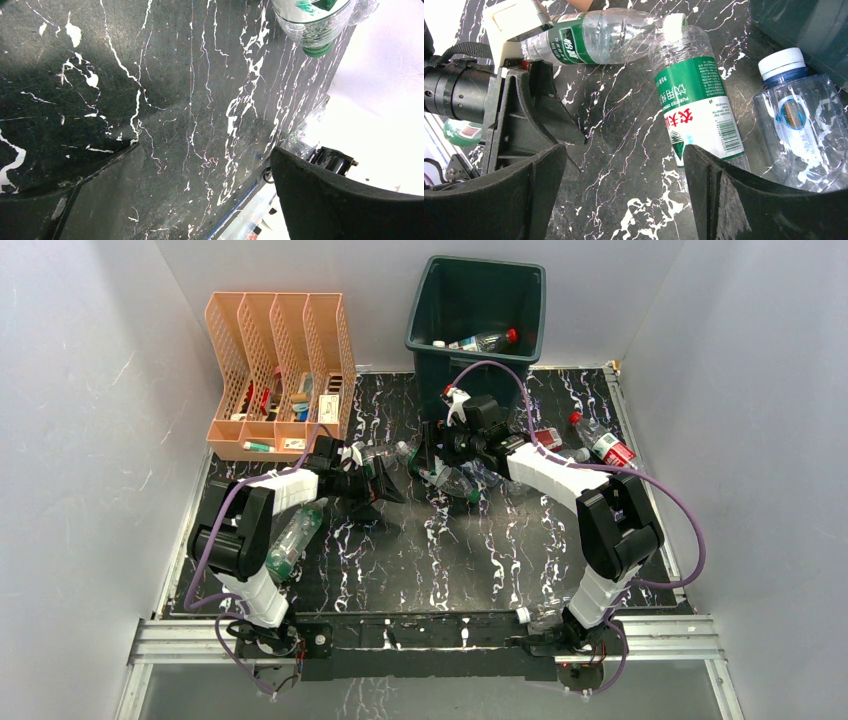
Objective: Put the plastic bottles in the bin
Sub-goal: Pick up the plastic bottle at the center of the board.
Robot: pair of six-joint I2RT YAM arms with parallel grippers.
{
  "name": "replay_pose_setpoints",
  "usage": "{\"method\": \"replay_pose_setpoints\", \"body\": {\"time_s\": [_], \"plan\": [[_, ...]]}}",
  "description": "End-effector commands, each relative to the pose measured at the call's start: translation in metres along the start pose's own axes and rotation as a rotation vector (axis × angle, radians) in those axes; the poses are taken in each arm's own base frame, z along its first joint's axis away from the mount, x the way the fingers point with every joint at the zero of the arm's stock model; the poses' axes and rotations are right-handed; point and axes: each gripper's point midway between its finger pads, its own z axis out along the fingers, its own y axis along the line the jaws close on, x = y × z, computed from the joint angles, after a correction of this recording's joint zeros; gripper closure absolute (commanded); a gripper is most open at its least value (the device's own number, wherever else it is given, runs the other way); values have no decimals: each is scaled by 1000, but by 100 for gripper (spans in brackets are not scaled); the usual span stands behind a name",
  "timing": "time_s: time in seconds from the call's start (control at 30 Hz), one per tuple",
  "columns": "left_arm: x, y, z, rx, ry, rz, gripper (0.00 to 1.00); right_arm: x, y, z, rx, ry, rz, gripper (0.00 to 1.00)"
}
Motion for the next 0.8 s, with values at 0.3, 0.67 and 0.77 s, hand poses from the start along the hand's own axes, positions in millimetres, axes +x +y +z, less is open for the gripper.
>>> {"method": "replay_pose_setpoints", "body": {"time_s": [0.3, 0.67, 0.77], "plan": [[-2, -6, -1, 6, 9, 23, 2, -18, 15, -4, -42, -50, -17, 2], [-1, -5, -2, -2, 7, 21, 2, -17, 16, -6, -45, -55, -14, 2], [-2, -6, -2, 0, 4, 22, 2, -17, 17, -6, -48, -53, -13, 2]]}}
